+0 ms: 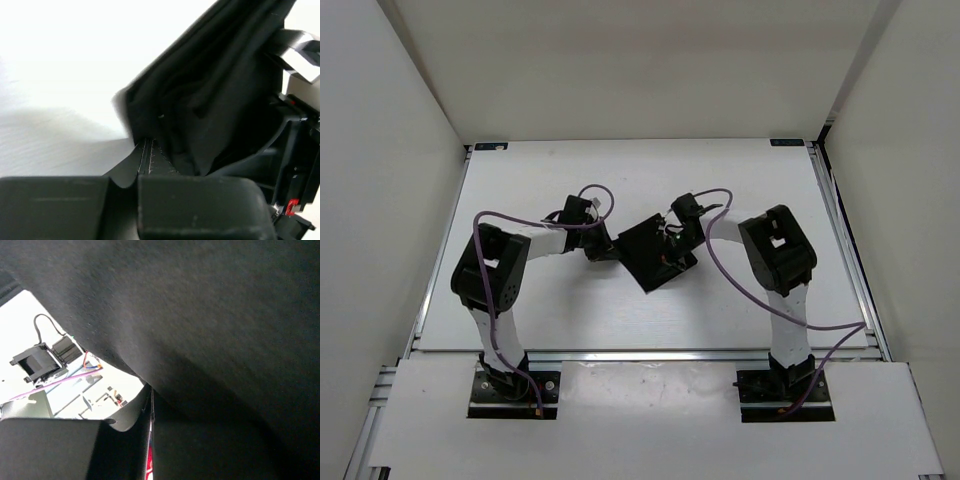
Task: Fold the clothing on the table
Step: Fold the skirt
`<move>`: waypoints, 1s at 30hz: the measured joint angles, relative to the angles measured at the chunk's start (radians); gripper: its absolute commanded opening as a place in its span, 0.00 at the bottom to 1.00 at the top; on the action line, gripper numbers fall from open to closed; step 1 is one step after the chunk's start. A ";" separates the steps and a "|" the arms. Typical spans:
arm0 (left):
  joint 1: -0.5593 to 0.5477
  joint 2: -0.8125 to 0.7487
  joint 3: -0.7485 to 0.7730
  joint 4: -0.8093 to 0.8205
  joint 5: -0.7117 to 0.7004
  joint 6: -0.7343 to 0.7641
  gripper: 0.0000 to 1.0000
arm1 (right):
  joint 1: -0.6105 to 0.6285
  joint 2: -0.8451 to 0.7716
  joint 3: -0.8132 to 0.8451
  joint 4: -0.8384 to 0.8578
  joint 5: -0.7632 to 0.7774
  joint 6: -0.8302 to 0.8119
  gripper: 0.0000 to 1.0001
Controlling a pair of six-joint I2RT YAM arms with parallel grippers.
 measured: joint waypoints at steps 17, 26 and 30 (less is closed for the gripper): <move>0.068 -0.395 -0.048 -0.128 0.007 0.080 0.17 | -0.350 -0.595 -0.108 -0.163 0.206 -0.093 0.67; 0.047 -0.455 -0.193 -0.332 -0.029 0.252 0.36 | -0.596 -0.835 -0.438 -0.209 0.232 -0.121 0.69; 0.060 -0.487 -0.225 -0.350 -0.025 0.274 0.29 | -0.622 -0.842 -0.443 -0.209 0.231 -0.132 0.70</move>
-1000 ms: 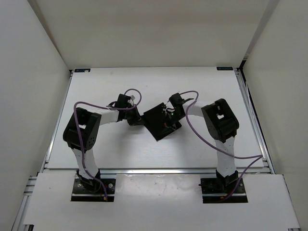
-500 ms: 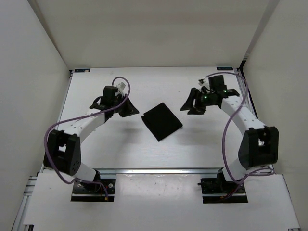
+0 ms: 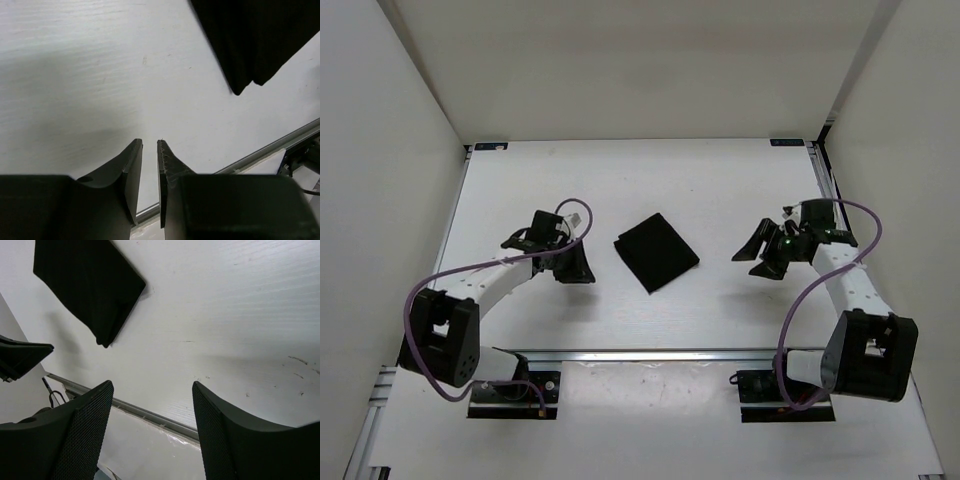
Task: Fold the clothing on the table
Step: Fold the skirt
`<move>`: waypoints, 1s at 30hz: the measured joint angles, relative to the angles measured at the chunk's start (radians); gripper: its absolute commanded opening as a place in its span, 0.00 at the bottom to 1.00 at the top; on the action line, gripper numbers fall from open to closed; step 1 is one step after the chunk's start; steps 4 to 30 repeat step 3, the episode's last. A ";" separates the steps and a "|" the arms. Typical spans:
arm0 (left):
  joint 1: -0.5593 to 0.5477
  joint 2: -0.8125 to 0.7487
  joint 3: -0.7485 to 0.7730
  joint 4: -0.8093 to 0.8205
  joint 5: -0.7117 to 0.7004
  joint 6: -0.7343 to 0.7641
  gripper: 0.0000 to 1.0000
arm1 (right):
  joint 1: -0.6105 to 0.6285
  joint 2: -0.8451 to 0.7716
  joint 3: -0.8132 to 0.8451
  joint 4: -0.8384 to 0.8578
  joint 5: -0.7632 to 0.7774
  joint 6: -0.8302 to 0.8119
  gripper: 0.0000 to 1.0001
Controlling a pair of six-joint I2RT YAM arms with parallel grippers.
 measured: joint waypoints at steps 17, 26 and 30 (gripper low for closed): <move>0.023 -0.010 -0.008 -0.015 0.010 0.013 0.31 | 0.031 0.002 0.000 0.005 -0.001 0.000 0.70; 0.023 -0.010 -0.008 -0.015 0.010 0.013 0.31 | 0.031 0.002 0.000 0.005 -0.001 0.000 0.70; 0.023 -0.010 -0.008 -0.015 0.010 0.013 0.31 | 0.031 0.002 0.000 0.005 -0.001 0.000 0.70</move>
